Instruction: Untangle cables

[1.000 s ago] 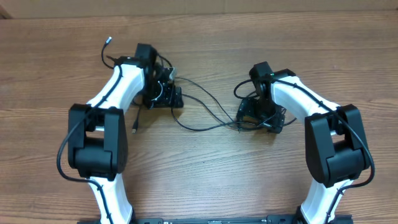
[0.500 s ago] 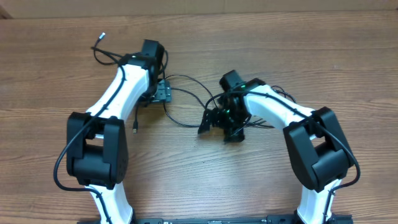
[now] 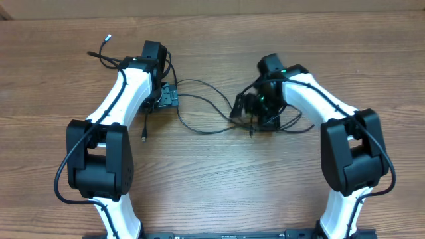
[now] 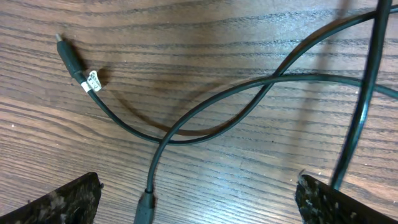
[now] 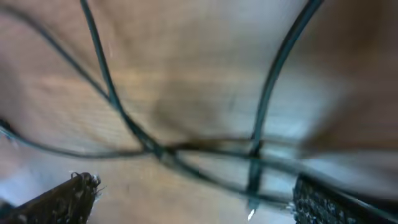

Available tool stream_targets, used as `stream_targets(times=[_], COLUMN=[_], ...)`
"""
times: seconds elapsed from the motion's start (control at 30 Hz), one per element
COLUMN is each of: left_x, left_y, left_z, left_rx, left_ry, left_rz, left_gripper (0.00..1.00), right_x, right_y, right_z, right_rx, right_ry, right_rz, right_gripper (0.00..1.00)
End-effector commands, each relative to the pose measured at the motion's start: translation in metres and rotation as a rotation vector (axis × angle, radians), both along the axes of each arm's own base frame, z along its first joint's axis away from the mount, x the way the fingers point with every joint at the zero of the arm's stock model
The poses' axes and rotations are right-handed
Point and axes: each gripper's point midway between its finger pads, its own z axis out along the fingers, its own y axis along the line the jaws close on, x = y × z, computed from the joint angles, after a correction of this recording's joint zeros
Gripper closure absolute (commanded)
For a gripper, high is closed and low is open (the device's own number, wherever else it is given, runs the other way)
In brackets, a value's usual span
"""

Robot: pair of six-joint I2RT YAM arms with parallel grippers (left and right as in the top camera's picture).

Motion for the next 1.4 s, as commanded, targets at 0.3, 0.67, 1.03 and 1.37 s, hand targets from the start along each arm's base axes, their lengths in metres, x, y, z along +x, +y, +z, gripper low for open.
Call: stream_targets(times=[0.3,0.67,1.03,1.37], left_x=[0.009,0.009,0.009,0.009], left_y=[-0.004,-0.003,-0.003,-0.007], left_z=[0.013,0.013,0.013,0.012], left_rx=[-0.018,-0.018,-0.018,-0.040], left_ry=[-0.052,-0.051,-0.051,-0.049], left_rz=[0.017,0.017,0.017,0.014], left_gripper=[0.00,0.00,0.00,0.00], right_x=[0.018,-0.041,-0.086,-0.026], right_y=[-0.020,0.043,0.138,0.052], right_z=[-0.011,-0.042,-0.020,0.065], right_rx=[-0.093,-0.100,0.038,-0.184], right_ry=[-0.049,0.026,-0.055,-0.242], right_rz=[-0.164,-0.108,0.167,0.053], right_gripper=[0.00,0.00,0.01,0.00])
